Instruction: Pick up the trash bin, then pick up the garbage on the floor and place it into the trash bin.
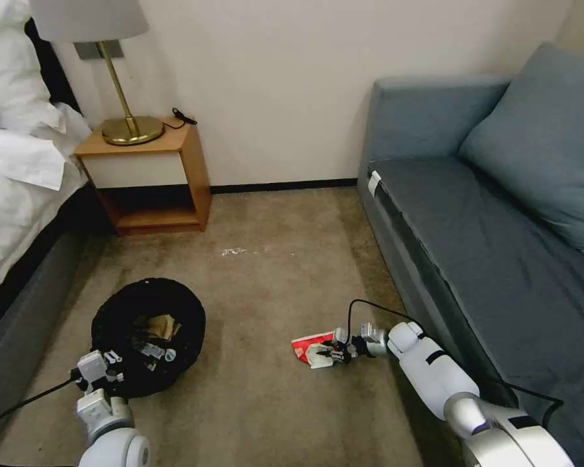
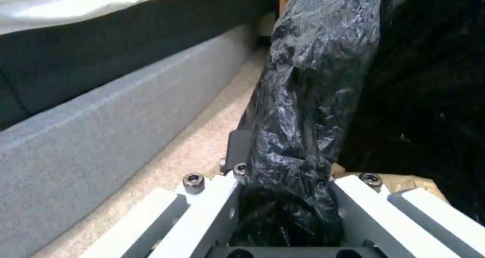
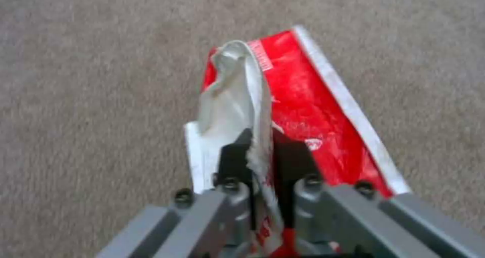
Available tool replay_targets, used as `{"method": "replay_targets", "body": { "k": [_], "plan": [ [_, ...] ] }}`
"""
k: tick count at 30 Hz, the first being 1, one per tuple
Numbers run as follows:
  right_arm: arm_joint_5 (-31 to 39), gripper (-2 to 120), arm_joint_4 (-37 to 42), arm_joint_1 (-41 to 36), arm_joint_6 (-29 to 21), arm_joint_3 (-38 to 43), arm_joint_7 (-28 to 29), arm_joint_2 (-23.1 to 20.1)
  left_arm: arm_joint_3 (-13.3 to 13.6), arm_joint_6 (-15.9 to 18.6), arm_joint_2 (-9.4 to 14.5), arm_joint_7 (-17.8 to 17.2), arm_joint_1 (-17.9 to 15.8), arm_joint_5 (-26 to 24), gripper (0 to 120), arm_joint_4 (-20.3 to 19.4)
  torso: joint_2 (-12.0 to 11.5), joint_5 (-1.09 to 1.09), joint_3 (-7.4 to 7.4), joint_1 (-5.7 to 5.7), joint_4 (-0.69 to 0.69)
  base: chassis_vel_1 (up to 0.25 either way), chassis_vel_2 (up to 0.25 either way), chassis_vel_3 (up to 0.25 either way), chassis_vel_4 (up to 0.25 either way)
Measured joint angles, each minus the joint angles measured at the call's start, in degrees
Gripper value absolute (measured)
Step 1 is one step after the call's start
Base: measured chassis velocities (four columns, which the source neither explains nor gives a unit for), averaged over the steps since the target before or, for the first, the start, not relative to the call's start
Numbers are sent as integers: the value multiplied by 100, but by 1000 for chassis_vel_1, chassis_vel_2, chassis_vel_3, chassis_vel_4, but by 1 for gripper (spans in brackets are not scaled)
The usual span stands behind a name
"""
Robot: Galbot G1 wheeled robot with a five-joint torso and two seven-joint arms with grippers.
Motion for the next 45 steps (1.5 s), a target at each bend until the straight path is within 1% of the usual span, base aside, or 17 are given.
{"method": "replay_targets", "body": {
  "k": [1,3,8,10,11,12,16,17,23,26,27,31,33,35,40,43,45],
  "plan": [
    [84,1,18,-2,-1,2,-3,5,2,-4,-1,1,11,0,4,-13,0,0,0,0,0,0,0,0,0],
    [186,0,44,-4,-2,1,-11,10,3,-5,-1,1,22,0,4,-26,0,0,0,0,0,0,0,0,0],
    [1031,0,442,-28,-63,-210,11,40,15,-8,-2,3,64,0,4,-65,0,-1,0,0,-1,0,0,0,0],
    [1617,0,706,-48,-53,-518,390,73,25,-10,-5,3,71,8,4,-66,0,-1,0,0,0,0,0,0,0],
    [2256,0,846,-61,66,-846,865,172,33,-27,-5,5,72,34,4,-62,0,-2,0,0,-1,0,0,0,0],
    [2256,0,846,-61,66,-846,865,172,33,-27,-5,5,72,34,4,-62,0,-2,0,0,-1,0,0,0,0],
    [3444,0,1192,-71,344,-1485,1744,572,42,-50,6,9,115,63,4,-60,0,-2,0,0,2,0,0,0,0],
    [3444,0,1192,-71,344,-1485,1744,572,42,-50,6,9,115,63,4,-60,0,-2,0,0,2,0,0,0,0],
    [4389,0,1777,-9,249,-2146,2225,912,52,-52,-10,12,133,64,4,-95,0,-2,0,0,1,0,0,0,0],
    [5145,0,2339,-14,-25,-2734,2467,1042,59,-52,-27,21,149,65,4,-129,0,-1,0,0,2,0,0,0,0],
    [5145,0,2339,-14,-25,-2734,2467,1042,59,-52,-27,21,149,65,4,-129,0,-1,0,0,2,0,0,0,0],
    [5559,0,3152,-96,-352,-3497,2589,1050,58,-52,-19,37,140,65,4,-161,0,-1,-1,0,1,0,0,0,0],
    [5583,0,3235,-110,-378,-3584,2608,1046,57,-52,-15,40,140,65,4,-172,0,-1,0,0,1,0,0,0,0],
    [5610,0,3577,-209,-506,-4029,2642,1031,58,-98,-40,67,131,61,4,-204,0,-1,0,0,1,0,0,0,0],
    [5254,0,3444,-300,-489,-4194,2644,1122,112,-164,-116,121,119,59,4,-331,0,-1,-1,0,1,0,0,0,0],
    [4603,0,3008,-354,-348,-4164,2987,1241,138,-211,-133,183,153,59,4,-408,0,-1,0,0,-1,0,0,0,0],
    [4523,0,2927,-357,-328,-4136,3047,1262,136,-223,-131,187,161,59,4,-413,0,-1,0,0,0,0,0,0,0]
  ]
}}
